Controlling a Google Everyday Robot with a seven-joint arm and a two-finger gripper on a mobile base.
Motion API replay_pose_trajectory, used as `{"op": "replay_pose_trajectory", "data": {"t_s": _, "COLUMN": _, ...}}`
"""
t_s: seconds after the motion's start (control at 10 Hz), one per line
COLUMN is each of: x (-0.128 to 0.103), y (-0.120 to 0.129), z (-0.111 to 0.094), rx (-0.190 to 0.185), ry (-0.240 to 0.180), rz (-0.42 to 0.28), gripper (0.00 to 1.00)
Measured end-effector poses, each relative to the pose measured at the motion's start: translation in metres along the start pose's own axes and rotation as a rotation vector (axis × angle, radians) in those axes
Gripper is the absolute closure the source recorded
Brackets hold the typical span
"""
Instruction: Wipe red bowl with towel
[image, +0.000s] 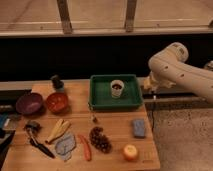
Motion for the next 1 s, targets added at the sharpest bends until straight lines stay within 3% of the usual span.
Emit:
{"op": "replay_pose_trajectory", "data": {"t_s": 0.8, "x": -0.001, "y": 0.000, "z": 0.000, "rx": 0.000, "ry": 0.001, "rz": -0.002, "gripper": 0.35}}
{"op": "replay_pose_trajectory", "data": {"t_s": 1.0, "x": -0.005, "y": 0.010, "z": -0.004, "rx": -0.033, "ry": 0.008, "rz": -0.043, "gripper": 0.35}}
